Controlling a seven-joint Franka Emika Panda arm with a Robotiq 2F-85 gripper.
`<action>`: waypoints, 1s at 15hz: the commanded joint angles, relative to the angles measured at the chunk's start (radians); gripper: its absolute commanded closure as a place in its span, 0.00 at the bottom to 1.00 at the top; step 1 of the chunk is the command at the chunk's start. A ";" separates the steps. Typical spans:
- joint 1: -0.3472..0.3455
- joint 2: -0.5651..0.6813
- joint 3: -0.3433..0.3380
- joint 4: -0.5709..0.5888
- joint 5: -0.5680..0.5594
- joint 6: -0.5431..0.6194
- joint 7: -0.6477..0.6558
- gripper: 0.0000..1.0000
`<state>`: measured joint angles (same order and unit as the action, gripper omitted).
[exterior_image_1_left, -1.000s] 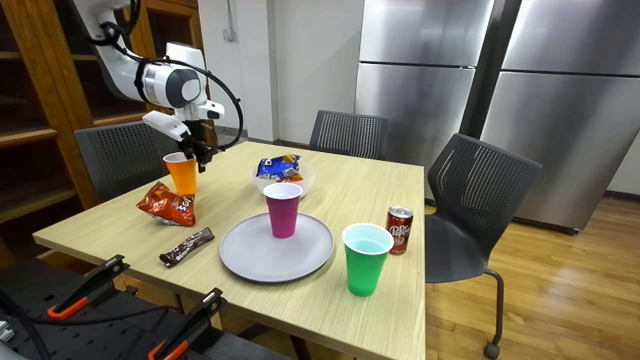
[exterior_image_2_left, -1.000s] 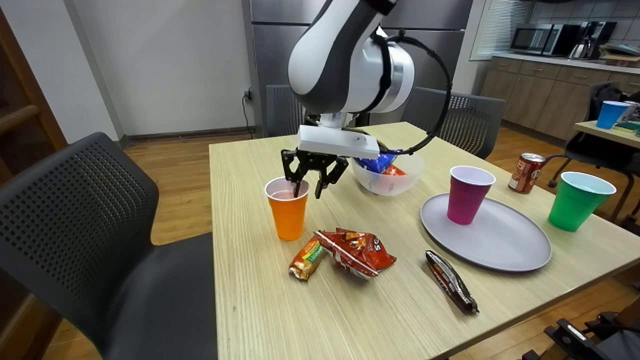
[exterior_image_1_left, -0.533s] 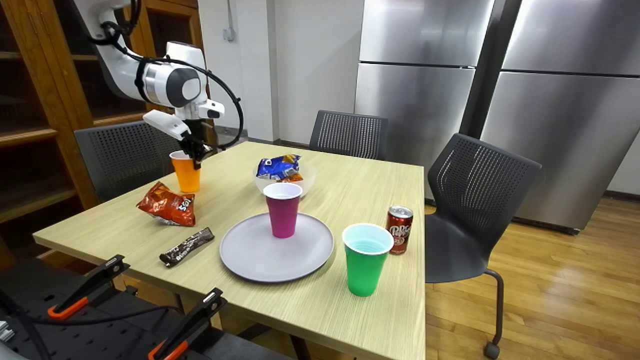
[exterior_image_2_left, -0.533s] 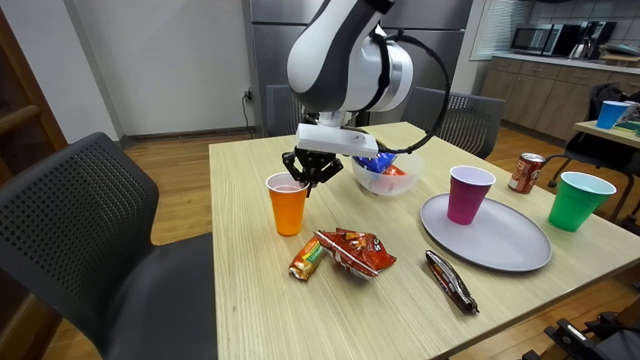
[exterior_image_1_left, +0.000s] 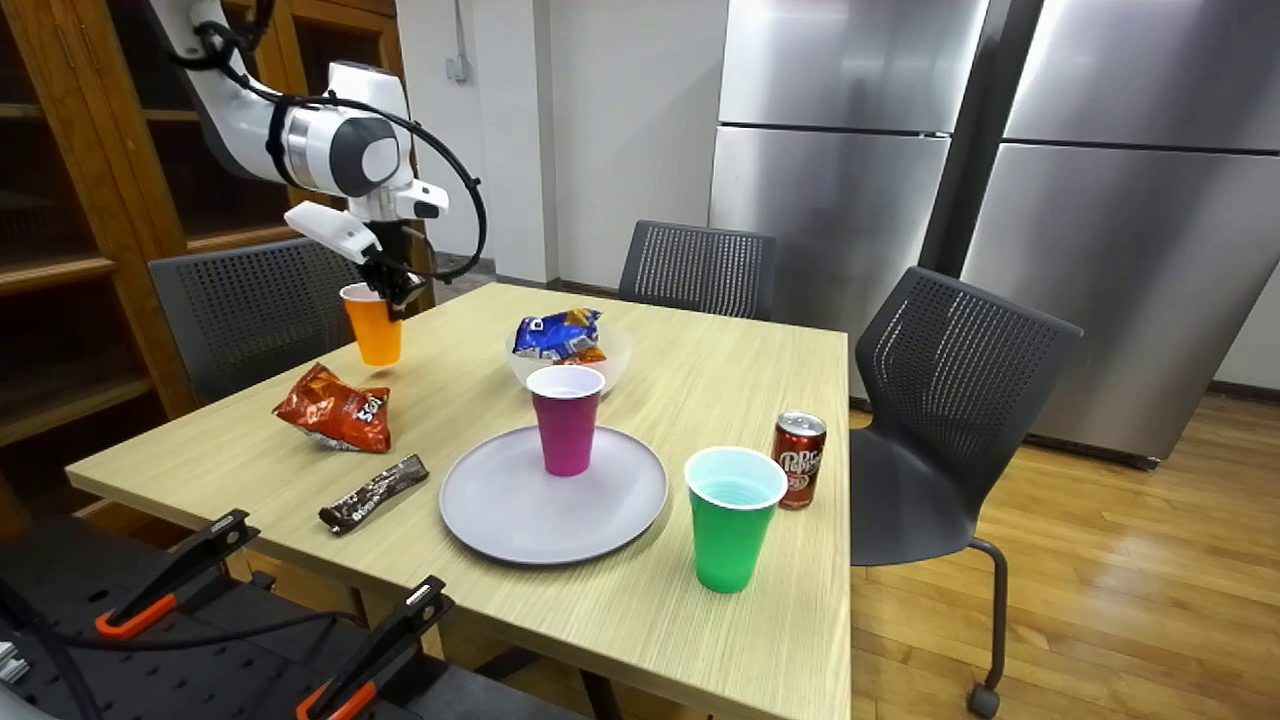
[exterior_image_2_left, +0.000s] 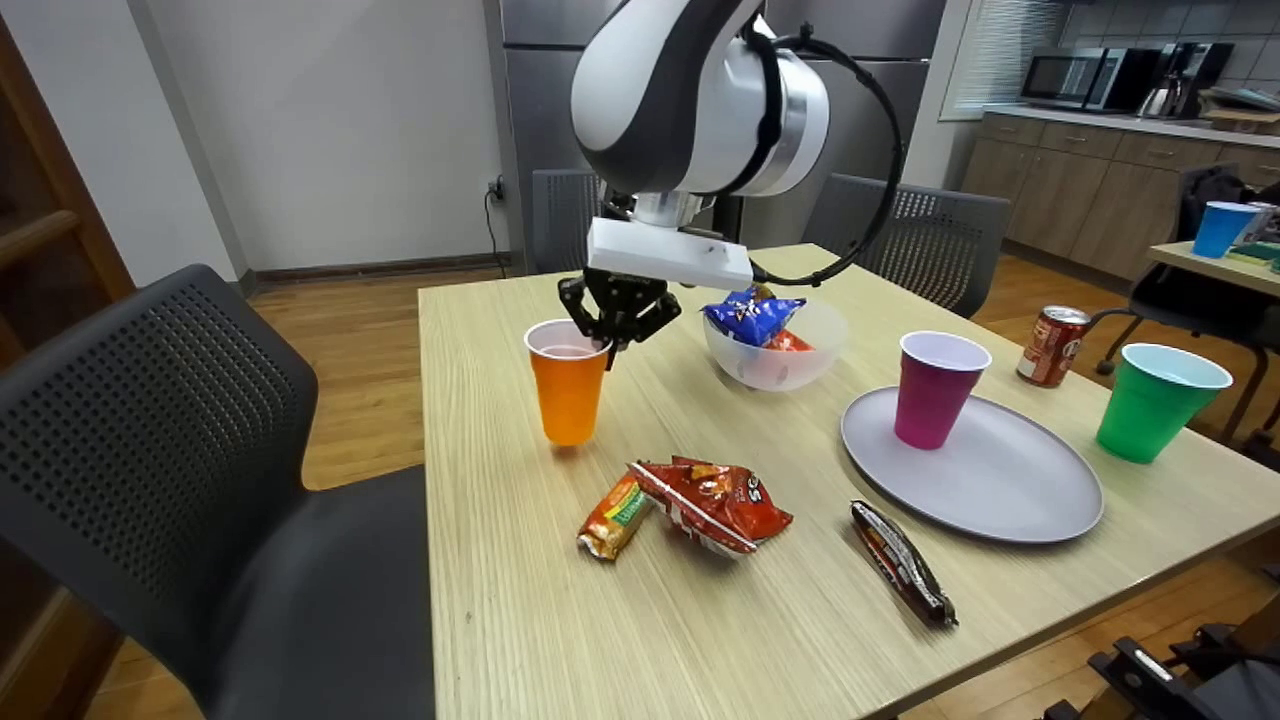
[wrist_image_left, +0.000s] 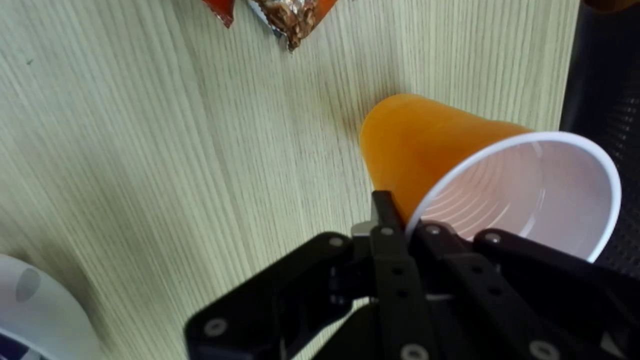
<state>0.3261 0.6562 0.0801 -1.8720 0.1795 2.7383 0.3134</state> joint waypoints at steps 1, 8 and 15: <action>-0.027 -0.091 0.020 -0.069 0.007 0.008 0.003 0.99; -0.082 -0.208 0.028 -0.177 0.028 0.038 -0.016 0.99; -0.129 -0.316 0.024 -0.326 0.030 0.069 -0.029 0.99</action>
<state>0.2307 0.4194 0.0832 -2.1003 0.1905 2.7847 0.3100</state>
